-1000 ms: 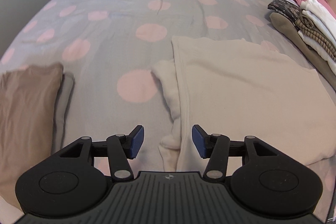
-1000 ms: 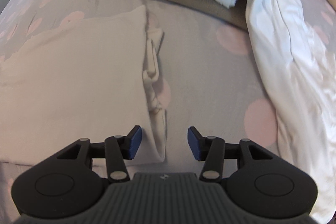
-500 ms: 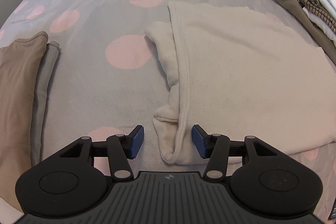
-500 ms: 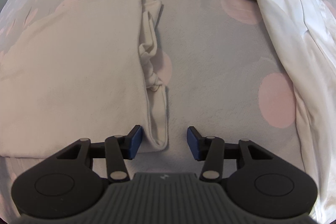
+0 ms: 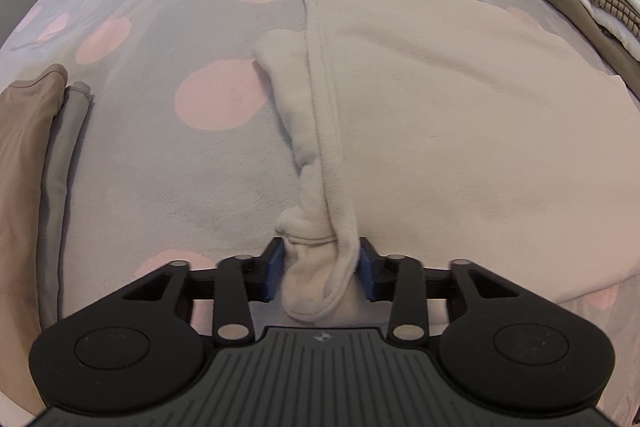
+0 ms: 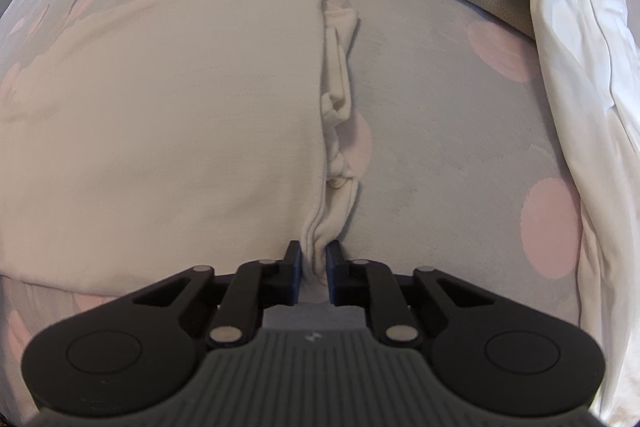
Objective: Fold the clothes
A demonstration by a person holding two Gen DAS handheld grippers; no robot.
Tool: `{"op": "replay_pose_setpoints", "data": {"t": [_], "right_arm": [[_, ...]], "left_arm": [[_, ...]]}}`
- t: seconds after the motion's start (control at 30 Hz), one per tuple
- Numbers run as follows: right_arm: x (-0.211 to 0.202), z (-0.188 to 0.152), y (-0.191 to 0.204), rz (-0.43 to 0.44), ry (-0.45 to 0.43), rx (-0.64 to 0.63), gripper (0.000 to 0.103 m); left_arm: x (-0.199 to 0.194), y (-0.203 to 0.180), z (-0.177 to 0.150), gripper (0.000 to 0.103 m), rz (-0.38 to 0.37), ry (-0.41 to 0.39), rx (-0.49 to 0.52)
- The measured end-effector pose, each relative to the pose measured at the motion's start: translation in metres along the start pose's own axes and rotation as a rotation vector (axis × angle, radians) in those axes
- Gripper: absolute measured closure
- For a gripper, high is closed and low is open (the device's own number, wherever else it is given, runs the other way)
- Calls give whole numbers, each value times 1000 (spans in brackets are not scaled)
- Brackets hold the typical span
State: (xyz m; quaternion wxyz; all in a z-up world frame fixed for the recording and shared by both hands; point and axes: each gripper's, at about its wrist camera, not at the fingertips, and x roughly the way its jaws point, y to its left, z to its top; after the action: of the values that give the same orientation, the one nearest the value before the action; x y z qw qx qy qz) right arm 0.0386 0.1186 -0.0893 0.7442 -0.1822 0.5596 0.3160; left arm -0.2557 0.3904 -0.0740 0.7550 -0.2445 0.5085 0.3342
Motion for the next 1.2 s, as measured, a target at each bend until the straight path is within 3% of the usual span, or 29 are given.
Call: {"op": "replay_pose_setpoints", "data": {"t": [0.07,0.17,0.73,1.03,1.2], "right_arm": [[-1,1,-2,-7,-2,-1,91],[-7,5,-6,-3,5,19,91],[-66,18,-5,23,20,33,93],[-78,-19,10,26,87,-65,93],[-71,-34,18,-2,84,-112,93]], "left_arm": [[-2,-3,1,91,-9,1,8],[-5,-6,2,95,-9,3,17],[-78,-7,22,97,-28,21,37],[-105,2,-8,97,0,61,61],[-96,7,-29,97,3,81,62]]}}
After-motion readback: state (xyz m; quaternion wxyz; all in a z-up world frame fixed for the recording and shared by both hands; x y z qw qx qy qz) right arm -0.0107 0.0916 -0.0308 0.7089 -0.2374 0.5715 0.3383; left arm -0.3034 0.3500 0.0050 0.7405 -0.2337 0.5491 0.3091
